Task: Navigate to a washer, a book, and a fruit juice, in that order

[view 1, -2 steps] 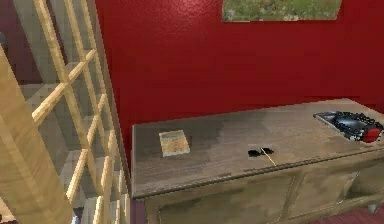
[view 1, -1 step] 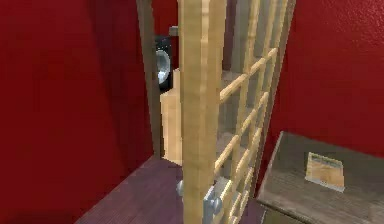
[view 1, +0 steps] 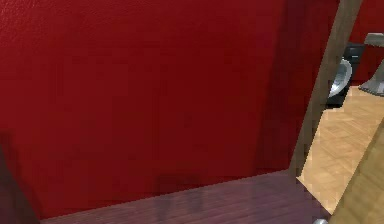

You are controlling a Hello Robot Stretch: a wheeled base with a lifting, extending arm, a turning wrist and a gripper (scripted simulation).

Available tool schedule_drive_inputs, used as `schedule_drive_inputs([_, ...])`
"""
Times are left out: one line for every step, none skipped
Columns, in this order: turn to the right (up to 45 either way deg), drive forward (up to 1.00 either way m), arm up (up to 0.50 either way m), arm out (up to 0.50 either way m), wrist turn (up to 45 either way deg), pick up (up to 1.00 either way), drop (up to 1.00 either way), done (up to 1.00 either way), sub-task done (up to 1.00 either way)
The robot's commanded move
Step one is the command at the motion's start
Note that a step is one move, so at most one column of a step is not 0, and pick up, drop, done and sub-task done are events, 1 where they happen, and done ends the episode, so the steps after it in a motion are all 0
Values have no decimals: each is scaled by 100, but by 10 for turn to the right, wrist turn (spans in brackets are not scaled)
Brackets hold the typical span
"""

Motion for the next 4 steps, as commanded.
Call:
schedule_drive_inputs([-30,0,0,0,0,0,0,0,0])
schedule_drive_inputs([-450,0,0,0,0,0,0,0,0])
schedule_drive_inputs([-450,0,0,0,0,0,0,0,0])
schedule_drive_inputs([-120,0,0,0,0,0,0,0,0])
